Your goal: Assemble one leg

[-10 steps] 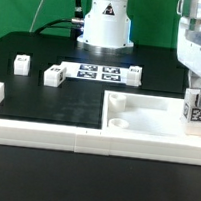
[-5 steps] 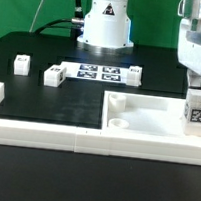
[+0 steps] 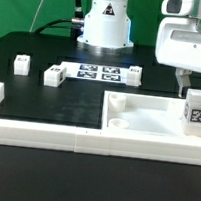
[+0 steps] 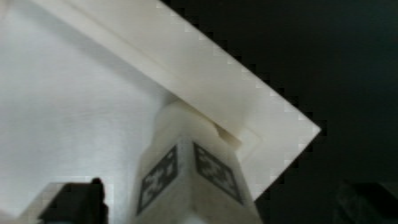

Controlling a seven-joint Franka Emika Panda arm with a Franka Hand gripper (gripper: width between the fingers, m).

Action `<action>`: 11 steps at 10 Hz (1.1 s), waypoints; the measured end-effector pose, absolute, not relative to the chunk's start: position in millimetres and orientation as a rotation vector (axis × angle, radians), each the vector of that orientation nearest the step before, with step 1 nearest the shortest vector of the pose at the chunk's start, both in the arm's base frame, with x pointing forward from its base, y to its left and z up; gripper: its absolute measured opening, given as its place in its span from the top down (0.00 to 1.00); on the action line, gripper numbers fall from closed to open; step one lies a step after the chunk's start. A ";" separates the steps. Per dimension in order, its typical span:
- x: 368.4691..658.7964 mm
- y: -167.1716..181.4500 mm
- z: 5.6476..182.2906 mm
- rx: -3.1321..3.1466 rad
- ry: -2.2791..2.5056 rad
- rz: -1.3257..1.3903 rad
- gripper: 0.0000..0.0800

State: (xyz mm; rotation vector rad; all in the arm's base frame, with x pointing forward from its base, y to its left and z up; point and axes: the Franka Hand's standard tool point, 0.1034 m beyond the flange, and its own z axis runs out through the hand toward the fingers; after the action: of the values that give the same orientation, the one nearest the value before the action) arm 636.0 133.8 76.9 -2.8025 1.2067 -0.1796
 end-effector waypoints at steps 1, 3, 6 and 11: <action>636.1 133.2 76.7 -2.853 1.097 -0.189 0.19; 636.6 128.7 75.9 -2.969 0.796 -0.215 0.19; 639.0 124.1 77.2 -3.089 0.367 -0.239 0.19; 640.0 121.1 77.9 -3.133 0.088 -0.249 0.26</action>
Offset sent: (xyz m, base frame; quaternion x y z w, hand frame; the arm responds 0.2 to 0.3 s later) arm -0.0014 -0.0041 0.0032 0.0029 0.0021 -0.1752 0.9845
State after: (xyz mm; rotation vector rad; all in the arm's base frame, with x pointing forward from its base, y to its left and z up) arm 640.0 121.1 77.9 -3.1328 0.0878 -0.2492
